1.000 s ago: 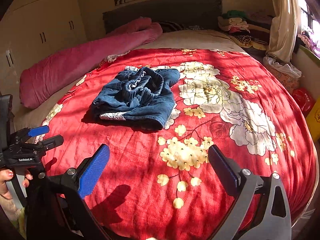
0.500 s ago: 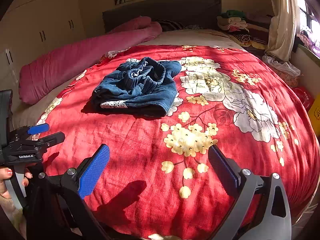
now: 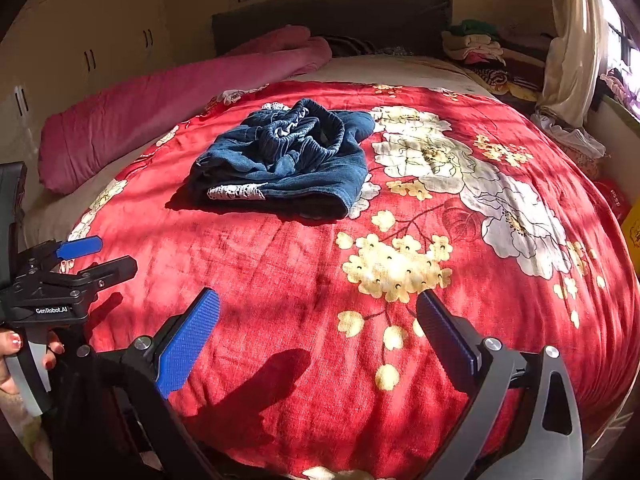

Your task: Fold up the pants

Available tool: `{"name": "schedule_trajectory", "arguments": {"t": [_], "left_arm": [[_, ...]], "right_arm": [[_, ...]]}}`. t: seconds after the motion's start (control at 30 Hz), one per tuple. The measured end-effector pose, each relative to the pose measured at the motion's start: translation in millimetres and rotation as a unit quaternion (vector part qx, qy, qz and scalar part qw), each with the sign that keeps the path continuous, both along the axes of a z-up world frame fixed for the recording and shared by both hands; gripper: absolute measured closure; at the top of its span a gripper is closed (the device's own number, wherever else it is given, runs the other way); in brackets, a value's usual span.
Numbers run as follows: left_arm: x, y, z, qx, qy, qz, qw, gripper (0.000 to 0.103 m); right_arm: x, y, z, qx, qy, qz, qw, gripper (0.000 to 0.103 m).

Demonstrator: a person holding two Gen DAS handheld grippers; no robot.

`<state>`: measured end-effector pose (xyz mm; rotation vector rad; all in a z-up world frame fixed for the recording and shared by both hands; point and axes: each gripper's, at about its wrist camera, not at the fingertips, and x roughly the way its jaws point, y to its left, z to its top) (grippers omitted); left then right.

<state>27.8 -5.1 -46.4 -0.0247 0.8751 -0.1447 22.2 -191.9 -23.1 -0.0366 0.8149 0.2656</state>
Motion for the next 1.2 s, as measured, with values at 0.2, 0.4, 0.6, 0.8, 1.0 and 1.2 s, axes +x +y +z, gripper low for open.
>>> {"name": "schedule_trajectory", "arguments": {"t": [0.2,0.4,0.6,0.8,1.0,1.2], "left_arm": [[-0.1,-0.4,-0.7,0.0,-0.001,0.001,1.0,0.01],[-0.2,0.1,-0.3,-0.001,-0.001,0.001,1.0,0.01],[-1.0,0.7,0.6,0.0,-0.001,0.003,1.0,0.01],[-1.4,0.8,0.7,0.006,0.0,0.006,1.0,0.01],[-1.4,-0.3,1.9,0.012,-0.002,0.008,0.9999,0.01],[0.0,0.8,1.4,0.01,0.003,0.01,0.9999,0.01]], "right_arm": [[-1.3,0.9,0.0,-0.002,-0.002,0.0,1.0,0.005],[-1.9,-0.2,0.1,-0.001,-0.002,-0.005,1.0,0.005],[-1.8,-0.8,-0.1,-0.002,-0.002,-0.005,1.0,0.005],[-1.8,-1.6,-0.6,-0.002,-0.001,-0.007,1.0,0.005],[-1.4,-2.0,-0.2,-0.004,0.0,-0.009,1.0,0.005],[-1.2,-2.1,0.3,-0.006,-0.001,-0.012,1.0,0.005]]}}
